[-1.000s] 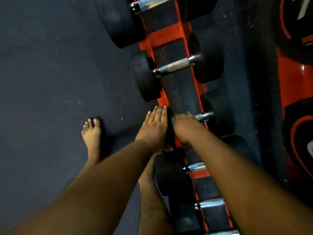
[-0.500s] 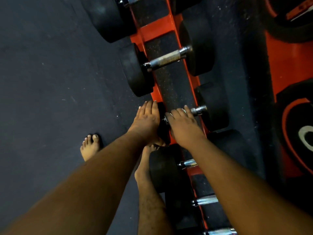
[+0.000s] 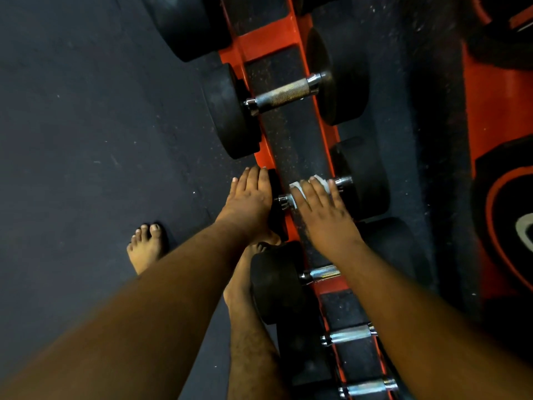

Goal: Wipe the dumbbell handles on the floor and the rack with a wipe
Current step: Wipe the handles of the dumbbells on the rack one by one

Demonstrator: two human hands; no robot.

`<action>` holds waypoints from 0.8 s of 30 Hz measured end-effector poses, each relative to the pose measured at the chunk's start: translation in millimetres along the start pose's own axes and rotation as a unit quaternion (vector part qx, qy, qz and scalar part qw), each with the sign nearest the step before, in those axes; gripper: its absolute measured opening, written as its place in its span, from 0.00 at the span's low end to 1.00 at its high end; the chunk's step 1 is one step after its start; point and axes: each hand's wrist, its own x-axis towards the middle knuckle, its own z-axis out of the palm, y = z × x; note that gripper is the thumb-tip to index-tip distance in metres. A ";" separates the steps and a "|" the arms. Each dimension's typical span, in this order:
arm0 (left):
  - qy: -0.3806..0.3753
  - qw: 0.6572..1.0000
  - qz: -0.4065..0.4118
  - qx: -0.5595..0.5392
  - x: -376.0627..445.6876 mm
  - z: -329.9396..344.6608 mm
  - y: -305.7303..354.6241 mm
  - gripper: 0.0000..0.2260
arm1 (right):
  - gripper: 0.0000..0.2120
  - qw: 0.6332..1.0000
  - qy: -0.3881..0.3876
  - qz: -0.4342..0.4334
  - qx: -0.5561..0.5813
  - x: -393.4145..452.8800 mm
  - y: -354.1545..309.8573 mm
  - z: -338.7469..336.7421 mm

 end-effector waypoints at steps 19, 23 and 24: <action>-0.014 1.000 0.000 0.011 -0.4 -3.7 0.2 0.69 | 0.14 0.994 -0.105 0.000 0.038 73.2 -4.7 -36.3; -0.016 1.000 -0.004 0.008 -1.4 -5.1 1.2 0.68 | 0.28 0.997 -0.022 -0.015 0.079 31.8 -27.8 -16.5; -0.013 1.000 -0.005 0.005 -1.8 -5.1 1.1 0.68 | 0.32 0.997 -0.004 -0.017 0.078 19.6 -30.7 -10.3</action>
